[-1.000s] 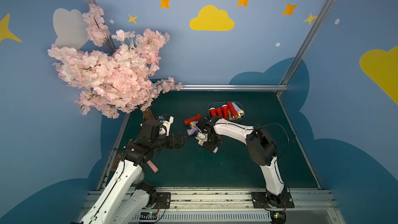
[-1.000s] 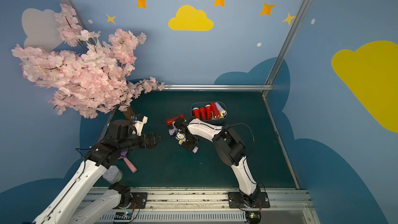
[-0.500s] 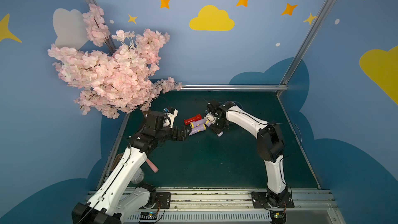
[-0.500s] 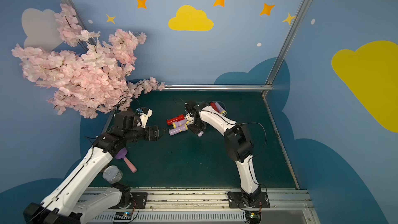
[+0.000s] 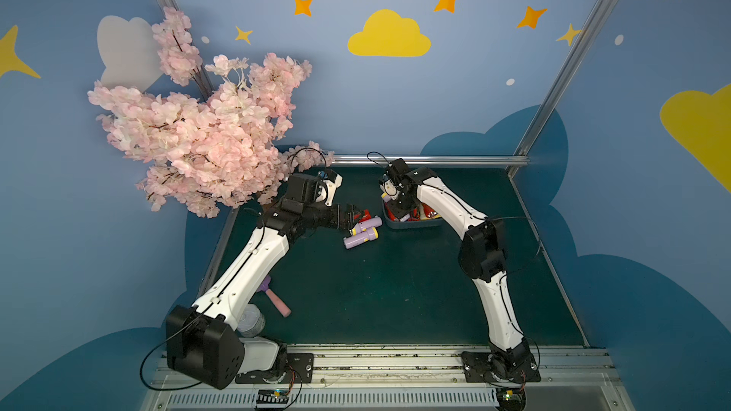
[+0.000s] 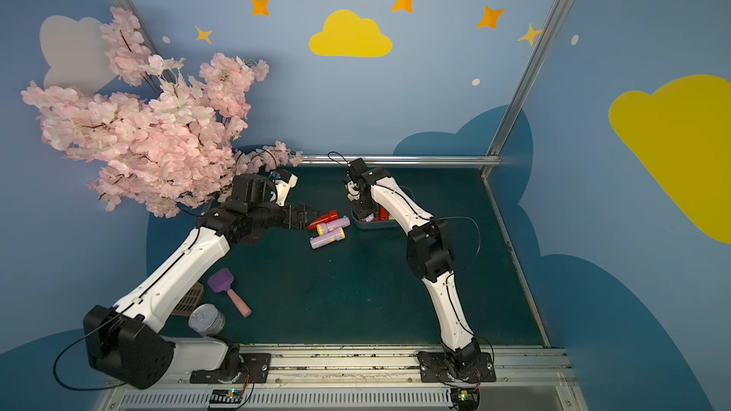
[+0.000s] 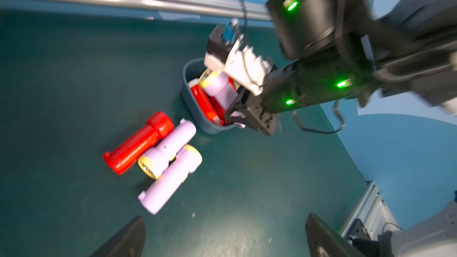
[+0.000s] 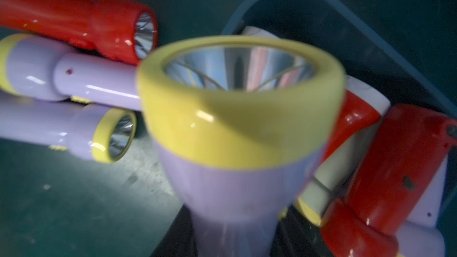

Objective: Put the flashlights into the storage boxes
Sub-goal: Place the flashlight at the storage box.

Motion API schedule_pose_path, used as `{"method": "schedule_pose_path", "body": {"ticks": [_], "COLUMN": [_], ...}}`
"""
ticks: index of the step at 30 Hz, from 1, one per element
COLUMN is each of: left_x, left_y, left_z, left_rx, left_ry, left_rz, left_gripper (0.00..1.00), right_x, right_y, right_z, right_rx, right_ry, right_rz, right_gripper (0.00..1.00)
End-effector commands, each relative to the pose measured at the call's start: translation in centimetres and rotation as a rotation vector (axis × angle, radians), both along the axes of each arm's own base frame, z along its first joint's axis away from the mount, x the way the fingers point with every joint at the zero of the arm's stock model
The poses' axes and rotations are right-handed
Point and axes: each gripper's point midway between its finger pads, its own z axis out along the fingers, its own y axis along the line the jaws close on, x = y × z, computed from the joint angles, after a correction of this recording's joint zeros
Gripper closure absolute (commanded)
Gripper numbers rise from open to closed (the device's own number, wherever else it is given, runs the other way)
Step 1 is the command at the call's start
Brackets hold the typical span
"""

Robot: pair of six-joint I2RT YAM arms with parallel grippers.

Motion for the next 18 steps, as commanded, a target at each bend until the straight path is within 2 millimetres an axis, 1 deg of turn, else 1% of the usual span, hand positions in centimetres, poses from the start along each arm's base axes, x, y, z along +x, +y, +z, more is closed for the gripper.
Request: {"method": "schedule_pose_path", "body": {"ticks": [1, 4, 7, 11, 13, 18], "left_x": [0.9, 1.7, 2.4, 3.1, 3.4, 3.8], "left_y": [-0.7, -1.2, -1.5, -1.8, -2.0, -2.3], "left_z": [0.9, 0.8, 0.5, 0.2, 0.1, -0.4], "left_rx": [0.006, 0.0, -0.009, -0.01, -0.009, -0.013], "left_ry": [-0.03, -0.022, -0.013, -0.004, -0.001, 0.017], "left_rz": [-0.045, -0.052, -0.056, -0.06, -0.062, -0.07], "left_gripper": [0.01, 0.01, 0.01, 0.01, 0.01, 0.01], "right_x": [1.5, 2.8, 3.7, 4.1, 4.1, 3.6], "right_y": [-2.2, -3.4, -4.6, -5.8, -6.4, -6.4], "right_z": [-0.4, -1.0, -1.4, -1.7, -2.0, -2.4], "right_rx": [-0.034, -0.045, -0.053, -0.073, -0.081, -0.073], "right_ry": [0.003, -0.005, -0.009, -0.006, 0.005, 0.035], "right_rz": [-0.066, -0.112, -0.153, -0.179, -0.192, -0.193], "right_gripper": [0.84, 0.83, 0.83, 0.82, 0.79, 0.73]}}
